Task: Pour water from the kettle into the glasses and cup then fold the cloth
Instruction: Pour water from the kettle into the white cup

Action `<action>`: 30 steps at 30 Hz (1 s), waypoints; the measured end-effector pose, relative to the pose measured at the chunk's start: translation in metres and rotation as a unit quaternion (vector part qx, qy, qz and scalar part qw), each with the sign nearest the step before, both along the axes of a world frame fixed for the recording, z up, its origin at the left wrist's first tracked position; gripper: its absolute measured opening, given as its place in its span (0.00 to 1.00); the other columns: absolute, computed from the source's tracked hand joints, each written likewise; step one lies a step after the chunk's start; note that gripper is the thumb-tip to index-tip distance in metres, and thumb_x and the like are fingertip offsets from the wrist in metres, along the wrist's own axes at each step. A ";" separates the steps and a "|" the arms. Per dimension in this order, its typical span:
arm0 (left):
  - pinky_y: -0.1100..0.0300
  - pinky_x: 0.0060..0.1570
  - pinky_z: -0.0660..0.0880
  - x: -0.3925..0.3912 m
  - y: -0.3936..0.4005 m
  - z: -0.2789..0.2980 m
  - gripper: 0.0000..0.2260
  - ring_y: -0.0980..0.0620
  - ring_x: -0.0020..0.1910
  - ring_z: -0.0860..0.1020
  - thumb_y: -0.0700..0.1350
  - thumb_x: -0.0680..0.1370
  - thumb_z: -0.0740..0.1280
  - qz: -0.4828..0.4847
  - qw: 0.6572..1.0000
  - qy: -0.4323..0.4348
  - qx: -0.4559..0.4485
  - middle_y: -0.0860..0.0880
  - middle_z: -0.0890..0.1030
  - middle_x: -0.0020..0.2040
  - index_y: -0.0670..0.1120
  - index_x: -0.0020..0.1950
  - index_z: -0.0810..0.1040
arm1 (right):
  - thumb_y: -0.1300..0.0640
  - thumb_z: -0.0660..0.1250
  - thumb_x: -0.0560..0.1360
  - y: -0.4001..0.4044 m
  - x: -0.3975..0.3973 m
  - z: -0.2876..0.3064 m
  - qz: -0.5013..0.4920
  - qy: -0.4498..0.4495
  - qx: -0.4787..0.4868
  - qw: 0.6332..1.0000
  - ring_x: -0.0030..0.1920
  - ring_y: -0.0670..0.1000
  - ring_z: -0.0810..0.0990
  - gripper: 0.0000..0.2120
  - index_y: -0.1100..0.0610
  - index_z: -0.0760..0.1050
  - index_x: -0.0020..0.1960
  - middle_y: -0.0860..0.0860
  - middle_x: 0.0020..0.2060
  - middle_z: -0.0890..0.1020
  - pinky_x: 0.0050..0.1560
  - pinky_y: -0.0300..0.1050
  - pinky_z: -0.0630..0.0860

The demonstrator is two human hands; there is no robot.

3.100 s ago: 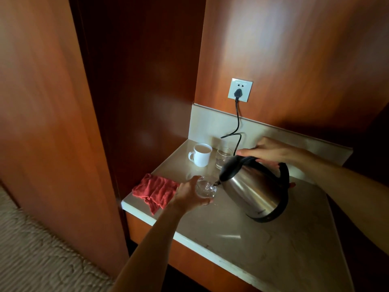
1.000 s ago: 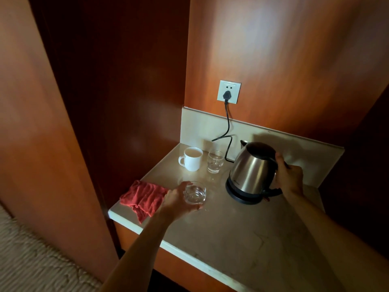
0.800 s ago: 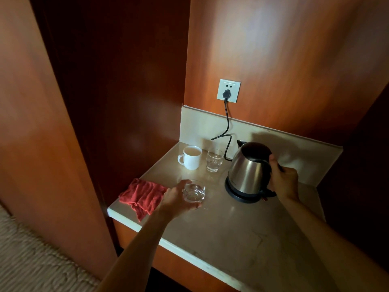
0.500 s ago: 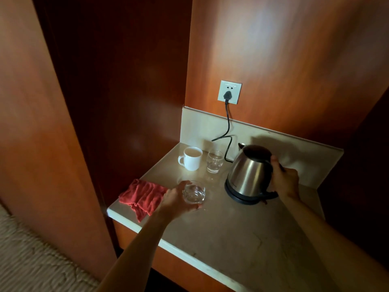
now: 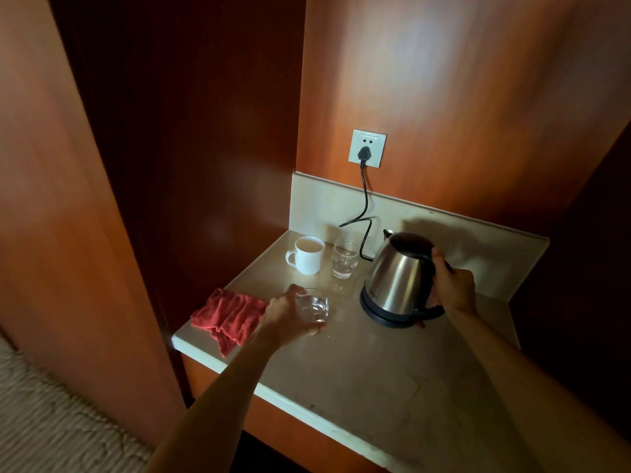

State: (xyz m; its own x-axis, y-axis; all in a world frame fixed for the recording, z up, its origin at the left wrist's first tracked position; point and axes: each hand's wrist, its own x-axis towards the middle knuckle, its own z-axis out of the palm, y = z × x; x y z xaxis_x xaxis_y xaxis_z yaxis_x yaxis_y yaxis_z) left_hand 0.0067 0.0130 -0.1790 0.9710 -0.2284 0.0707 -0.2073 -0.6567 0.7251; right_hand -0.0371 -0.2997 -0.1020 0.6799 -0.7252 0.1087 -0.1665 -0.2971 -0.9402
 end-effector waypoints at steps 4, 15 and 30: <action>0.60 0.55 0.75 0.013 0.000 0.019 0.37 0.50 0.53 0.80 0.61 0.59 0.80 0.028 0.999 -0.016 -0.018 0.51 0.82 0.55 0.51 0.64 0.72 | 0.36 0.67 0.79 -0.002 0.000 0.000 0.009 0.002 0.009 1.000 0.37 0.57 0.81 0.30 0.63 0.79 0.36 0.57 0.33 0.81 0.44 0.49 0.77; 0.55 0.49 0.79 0.079 0.038 0.030 0.30 0.45 0.51 0.81 0.58 0.62 0.79 0.118 0.993 0.002 0.023 0.48 0.82 0.51 0.48 0.59 0.76 | 0.34 0.68 0.77 -0.019 0.014 -0.017 0.026 -0.014 0.010 1.000 0.32 0.57 0.80 0.32 0.61 0.75 0.31 0.57 0.27 0.80 0.39 0.51 0.77; 0.51 0.65 0.68 0.122 0.023 0.038 0.45 0.39 0.68 0.68 0.55 0.66 0.79 0.079 0.988 -0.021 0.129 0.38 0.68 0.69 0.40 0.73 0.61 | 0.35 0.67 0.78 -0.020 0.013 -0.020 0.037 -0.027 0.002 0.999 0.28 0.57 0.77 0.33 0.61 0.73 0.29 0.50 0.18 0.75 0.37 0.48 0.74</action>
State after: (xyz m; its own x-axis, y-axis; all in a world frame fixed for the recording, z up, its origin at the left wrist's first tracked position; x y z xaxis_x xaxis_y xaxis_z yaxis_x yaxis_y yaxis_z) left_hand 0.1288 0.0361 -0.1413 0.9935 -0.0891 0.0708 -0.1130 -0.8458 0.5214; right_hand -0.0237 -0.3195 -0.1220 0.7246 -0.6742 0.1431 -0.0943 -0.3027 -0.9484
